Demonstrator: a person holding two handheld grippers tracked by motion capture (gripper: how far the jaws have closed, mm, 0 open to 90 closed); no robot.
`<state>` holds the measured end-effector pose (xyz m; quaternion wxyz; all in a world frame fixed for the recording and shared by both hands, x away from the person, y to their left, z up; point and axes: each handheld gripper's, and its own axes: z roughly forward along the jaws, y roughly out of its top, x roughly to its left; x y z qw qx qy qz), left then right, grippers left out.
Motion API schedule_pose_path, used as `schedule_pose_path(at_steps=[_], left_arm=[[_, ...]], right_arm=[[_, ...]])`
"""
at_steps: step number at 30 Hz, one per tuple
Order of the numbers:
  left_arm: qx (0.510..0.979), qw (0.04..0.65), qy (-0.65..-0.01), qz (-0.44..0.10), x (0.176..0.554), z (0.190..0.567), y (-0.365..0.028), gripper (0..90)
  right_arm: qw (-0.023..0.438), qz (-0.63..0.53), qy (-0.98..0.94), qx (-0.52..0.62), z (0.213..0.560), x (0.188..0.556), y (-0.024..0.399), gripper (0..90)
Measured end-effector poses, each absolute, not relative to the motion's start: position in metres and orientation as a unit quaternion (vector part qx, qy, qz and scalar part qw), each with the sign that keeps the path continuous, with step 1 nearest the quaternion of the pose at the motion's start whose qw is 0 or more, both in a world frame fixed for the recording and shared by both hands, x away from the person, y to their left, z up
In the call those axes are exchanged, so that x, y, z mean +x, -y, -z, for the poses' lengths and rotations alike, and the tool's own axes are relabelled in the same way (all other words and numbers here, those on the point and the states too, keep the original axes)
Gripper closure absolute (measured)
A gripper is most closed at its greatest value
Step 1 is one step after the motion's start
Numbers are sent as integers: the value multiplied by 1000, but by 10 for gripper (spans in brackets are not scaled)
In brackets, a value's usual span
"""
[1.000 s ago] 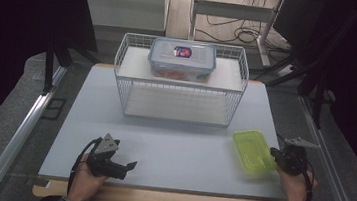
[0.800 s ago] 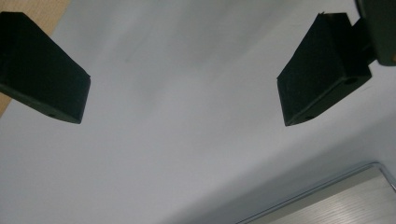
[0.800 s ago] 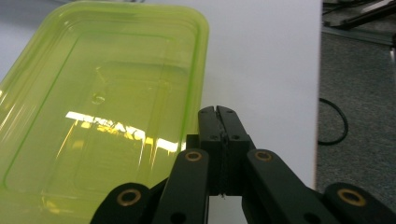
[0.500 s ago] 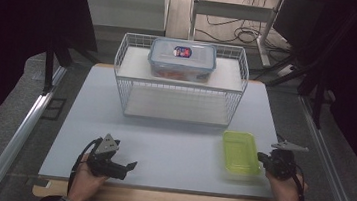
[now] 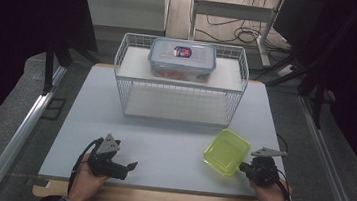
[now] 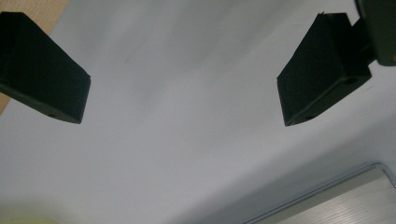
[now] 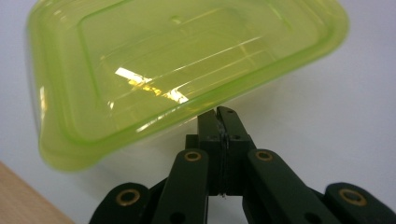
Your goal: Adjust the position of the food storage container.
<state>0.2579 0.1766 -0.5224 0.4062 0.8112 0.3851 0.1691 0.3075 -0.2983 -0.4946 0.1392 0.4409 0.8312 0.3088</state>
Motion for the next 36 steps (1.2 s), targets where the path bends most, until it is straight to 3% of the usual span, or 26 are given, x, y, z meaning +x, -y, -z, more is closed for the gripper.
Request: schedule_pose_path(at_steps=[8,11,19,23,29,36], left_arm=[[814,403,-383,-170,258,523,-175,26],[814,403,-383,-171,257,522,-176,26],[815,402,-381,-171,258,523,-174,28],[817,399,-380,-170,259,524,-172,28],[818,397,-380,-168,259,524,-171,29],[817,399,-382,-164,259,524,-171,30]], right_arm=[[95,-319,-851,406,501,306,268,891],[109,-314,-858,392,498,304,263,892],[165,-325,-810,459,491,325,318,894],[180,-332,-804,459,489,346,325,893],[175,-329,-817,440,494,370,320,892],[142,-347,-827,418,494,365,314,893]])
